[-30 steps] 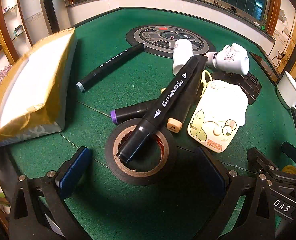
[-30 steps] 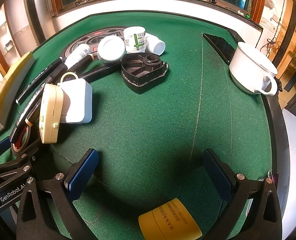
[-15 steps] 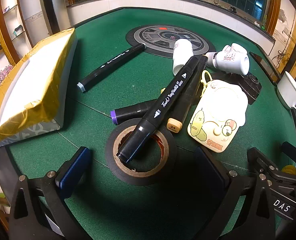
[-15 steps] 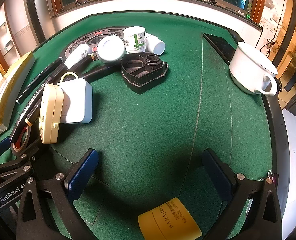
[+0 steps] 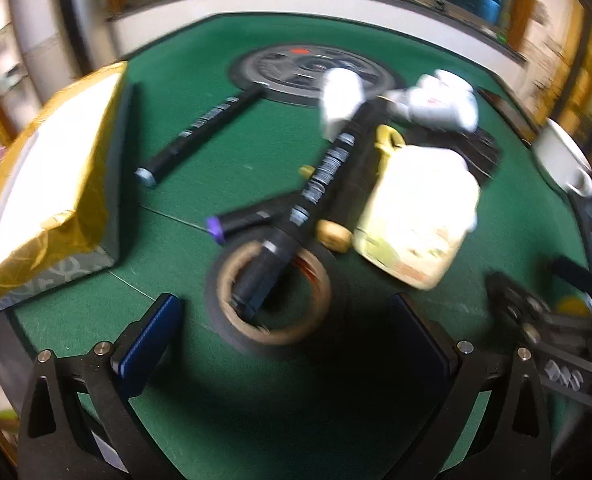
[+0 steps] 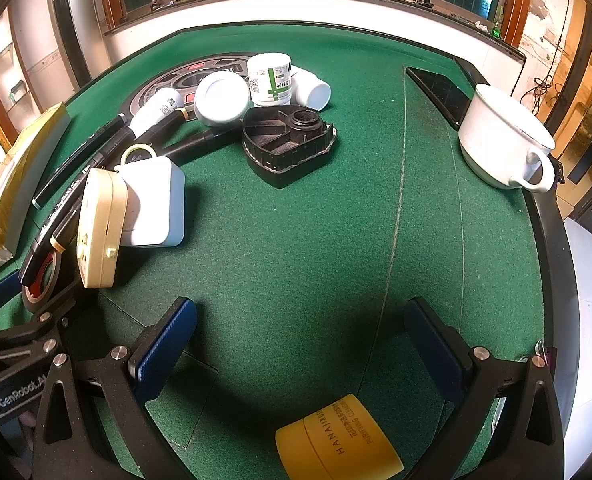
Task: Organize rigid objects
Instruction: 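Lower the left gripper over the black tape roll and grasp it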
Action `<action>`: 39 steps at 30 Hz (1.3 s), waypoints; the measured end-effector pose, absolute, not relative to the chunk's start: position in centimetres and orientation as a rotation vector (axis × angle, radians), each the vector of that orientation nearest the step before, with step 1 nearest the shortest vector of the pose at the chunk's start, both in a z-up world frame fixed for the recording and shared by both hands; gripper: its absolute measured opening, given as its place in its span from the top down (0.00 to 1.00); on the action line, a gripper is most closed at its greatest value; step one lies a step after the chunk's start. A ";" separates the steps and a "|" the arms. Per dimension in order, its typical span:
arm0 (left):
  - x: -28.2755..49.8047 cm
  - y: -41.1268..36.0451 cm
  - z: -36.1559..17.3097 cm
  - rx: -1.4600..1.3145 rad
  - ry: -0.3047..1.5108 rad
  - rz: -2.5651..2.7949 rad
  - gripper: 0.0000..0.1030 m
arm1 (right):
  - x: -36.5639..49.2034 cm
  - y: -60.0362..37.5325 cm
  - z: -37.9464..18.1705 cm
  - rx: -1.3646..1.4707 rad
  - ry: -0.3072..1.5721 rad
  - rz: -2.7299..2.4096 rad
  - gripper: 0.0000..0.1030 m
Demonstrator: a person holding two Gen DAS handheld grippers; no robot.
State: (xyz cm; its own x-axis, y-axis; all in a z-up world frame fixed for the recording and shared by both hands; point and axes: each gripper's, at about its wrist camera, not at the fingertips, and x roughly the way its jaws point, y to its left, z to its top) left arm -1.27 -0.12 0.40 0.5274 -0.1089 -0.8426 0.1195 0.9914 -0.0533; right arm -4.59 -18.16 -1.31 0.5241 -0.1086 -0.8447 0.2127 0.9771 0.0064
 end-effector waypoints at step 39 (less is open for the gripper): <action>-3.9 3.2 1.3 0.075 0.961 -0.335 0.41 | -7.4 -15.9 2.2 0.196 0.848 0.211 0.34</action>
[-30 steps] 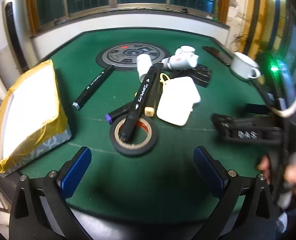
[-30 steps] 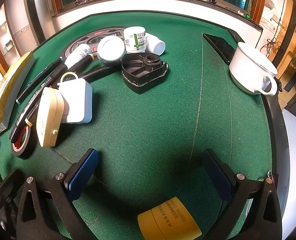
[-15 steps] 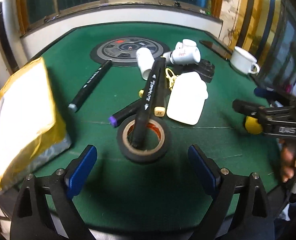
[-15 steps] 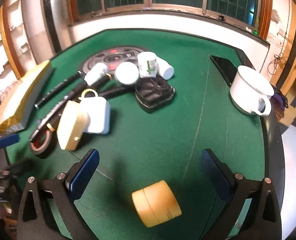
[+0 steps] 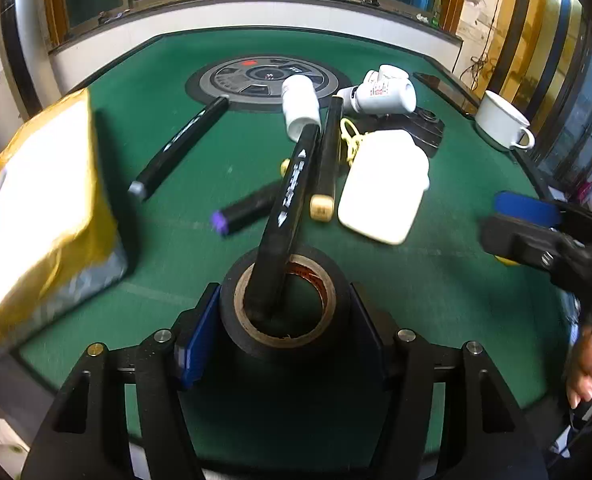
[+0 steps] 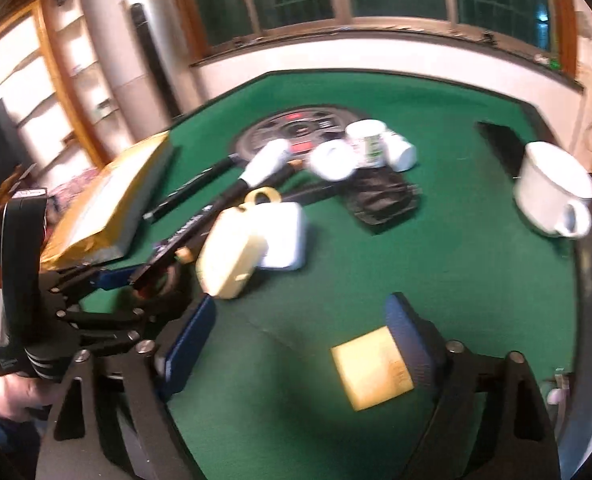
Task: Organize rigid objects
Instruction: 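Grasp the cream keychain case with the right gripper while the left holds the tape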
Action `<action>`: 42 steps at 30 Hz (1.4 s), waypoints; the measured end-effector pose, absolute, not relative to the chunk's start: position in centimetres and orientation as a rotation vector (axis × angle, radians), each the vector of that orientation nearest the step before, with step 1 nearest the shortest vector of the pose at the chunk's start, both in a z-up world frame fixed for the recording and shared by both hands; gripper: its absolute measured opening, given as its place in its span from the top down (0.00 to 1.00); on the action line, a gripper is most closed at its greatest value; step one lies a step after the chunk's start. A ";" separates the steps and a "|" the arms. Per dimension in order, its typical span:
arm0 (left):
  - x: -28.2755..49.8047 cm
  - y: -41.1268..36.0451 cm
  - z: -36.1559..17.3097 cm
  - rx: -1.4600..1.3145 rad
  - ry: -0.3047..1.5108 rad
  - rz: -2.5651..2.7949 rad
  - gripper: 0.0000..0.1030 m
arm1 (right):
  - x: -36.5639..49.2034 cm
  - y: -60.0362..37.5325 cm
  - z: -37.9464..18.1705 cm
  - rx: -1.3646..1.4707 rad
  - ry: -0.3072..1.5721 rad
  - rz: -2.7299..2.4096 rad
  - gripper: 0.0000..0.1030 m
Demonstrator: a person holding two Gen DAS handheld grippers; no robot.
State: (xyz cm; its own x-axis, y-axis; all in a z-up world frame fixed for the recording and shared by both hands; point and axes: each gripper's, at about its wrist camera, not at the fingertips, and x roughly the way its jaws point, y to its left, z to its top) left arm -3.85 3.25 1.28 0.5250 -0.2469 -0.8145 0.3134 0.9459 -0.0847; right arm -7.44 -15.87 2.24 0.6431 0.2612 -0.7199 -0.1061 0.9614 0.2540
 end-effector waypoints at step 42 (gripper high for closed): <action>-5.0 5.2 0.8 0.031 0.899 -0.341 0.41 | -1.7 -11.2 0.7 0.321 0.940 0.235 0.35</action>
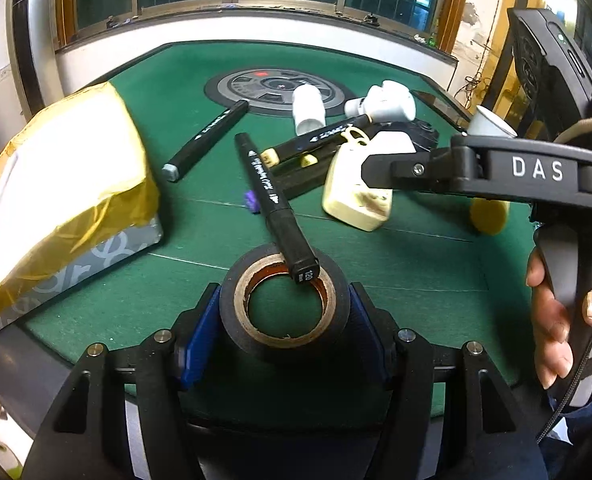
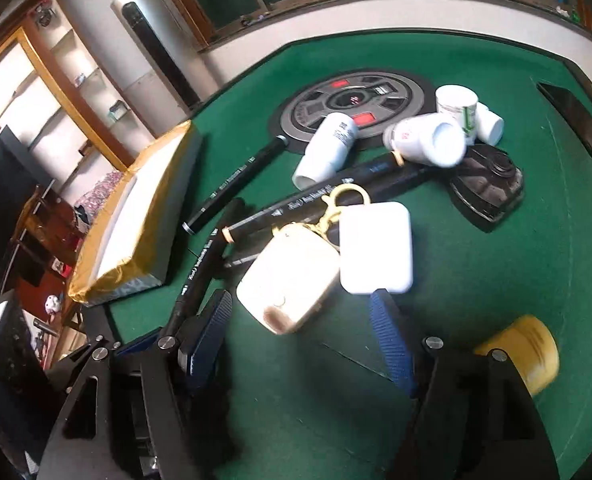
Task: Organize rigid objects
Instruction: 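Grasp the cream keychain case with the right gripper while the left holds the tape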
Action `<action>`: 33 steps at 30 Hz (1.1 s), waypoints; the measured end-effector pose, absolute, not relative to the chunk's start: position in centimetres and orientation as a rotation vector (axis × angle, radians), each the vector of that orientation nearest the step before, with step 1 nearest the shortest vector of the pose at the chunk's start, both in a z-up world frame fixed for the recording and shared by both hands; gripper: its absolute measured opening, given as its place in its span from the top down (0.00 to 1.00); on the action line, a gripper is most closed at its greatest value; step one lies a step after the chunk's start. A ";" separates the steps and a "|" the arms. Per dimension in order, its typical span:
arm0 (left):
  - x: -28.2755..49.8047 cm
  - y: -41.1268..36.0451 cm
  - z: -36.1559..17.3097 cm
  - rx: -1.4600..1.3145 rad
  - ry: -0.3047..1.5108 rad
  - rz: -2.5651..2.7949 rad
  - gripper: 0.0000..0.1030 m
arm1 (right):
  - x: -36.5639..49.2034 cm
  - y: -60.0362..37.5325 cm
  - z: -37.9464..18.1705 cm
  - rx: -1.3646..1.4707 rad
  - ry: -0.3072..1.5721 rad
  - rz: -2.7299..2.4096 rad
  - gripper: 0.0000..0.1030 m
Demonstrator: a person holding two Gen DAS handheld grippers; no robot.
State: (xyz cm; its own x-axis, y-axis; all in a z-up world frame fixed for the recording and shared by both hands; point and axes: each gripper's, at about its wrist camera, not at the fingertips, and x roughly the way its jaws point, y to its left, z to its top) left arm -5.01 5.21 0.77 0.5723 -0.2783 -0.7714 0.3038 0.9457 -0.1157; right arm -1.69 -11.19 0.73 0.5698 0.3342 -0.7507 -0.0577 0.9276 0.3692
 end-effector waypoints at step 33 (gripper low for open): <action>-7.4 5.8 2.0 0.071 0.829 -0.425 0.41 | -2.5 -9.4 -0.5 0.110 1.048 0.189 0.35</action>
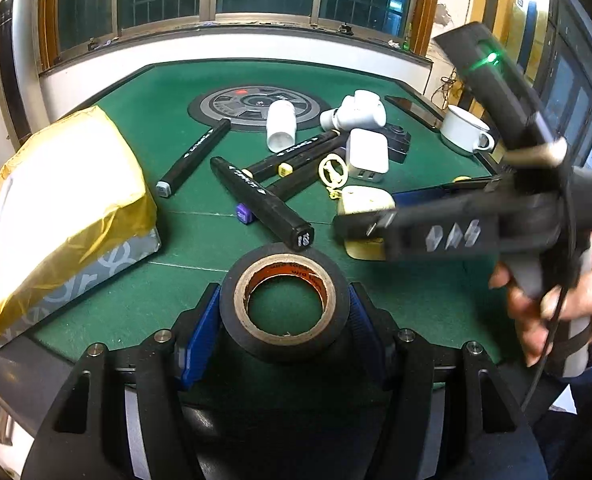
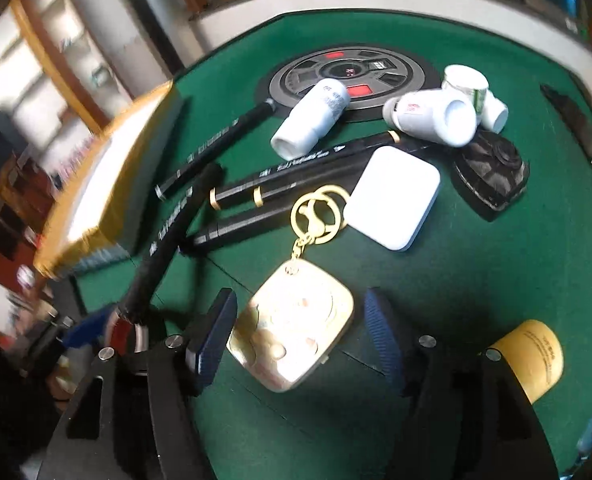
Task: Organize rigid objects
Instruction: 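Grasp the cream keychain case with the right gripper while the left holds the tape, then carry the case and tape into the tray and open both grippers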
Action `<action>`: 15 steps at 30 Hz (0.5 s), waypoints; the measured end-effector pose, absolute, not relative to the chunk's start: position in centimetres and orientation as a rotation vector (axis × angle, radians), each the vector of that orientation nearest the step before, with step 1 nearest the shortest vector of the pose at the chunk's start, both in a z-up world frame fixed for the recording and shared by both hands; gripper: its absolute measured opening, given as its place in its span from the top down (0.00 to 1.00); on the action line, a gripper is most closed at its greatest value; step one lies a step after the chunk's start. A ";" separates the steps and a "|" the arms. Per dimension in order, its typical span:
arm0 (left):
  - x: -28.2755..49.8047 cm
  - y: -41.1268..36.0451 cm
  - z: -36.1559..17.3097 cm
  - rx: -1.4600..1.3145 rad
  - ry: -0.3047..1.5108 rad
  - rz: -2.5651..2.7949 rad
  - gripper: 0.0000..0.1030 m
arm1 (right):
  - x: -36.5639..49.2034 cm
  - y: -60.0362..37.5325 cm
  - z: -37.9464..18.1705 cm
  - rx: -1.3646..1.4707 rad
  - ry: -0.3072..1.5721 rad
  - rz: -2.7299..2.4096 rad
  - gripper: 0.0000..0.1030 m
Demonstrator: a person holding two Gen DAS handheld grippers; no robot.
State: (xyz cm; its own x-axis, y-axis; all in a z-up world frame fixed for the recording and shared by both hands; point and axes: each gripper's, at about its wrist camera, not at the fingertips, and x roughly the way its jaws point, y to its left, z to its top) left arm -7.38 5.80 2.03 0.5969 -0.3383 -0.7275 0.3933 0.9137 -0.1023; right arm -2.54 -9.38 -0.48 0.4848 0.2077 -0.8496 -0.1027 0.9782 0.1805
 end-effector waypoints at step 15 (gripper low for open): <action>-9.5 6.6 4.0 0.052 0.784 -0.415 0.41 | -7.3 -11.6 0.4 0.115 0.929 0.225 0.49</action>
